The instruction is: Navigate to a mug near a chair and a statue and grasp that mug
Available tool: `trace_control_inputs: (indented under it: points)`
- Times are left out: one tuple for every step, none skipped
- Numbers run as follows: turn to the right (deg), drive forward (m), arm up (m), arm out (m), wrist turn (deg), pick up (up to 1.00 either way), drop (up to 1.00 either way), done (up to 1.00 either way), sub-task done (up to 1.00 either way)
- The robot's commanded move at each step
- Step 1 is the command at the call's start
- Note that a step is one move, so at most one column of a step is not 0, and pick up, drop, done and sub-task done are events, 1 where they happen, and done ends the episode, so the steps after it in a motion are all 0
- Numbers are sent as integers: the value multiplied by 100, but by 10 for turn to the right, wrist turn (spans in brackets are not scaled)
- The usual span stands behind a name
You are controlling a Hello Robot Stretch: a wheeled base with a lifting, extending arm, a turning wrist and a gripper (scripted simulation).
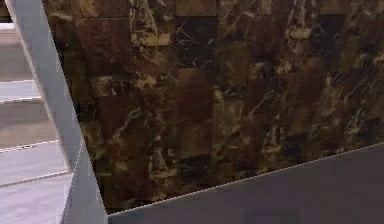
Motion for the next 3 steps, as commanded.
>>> trace_control_inputs:
  points:
    - [60, 0, 0, 0, 0, 0, 0, 0, 0]
    - [0, 25, 0, 0, 0, 0, 0, 0, 0]
    - [-450, 0, 0, 0, 0, 0, 0, 0, 0]
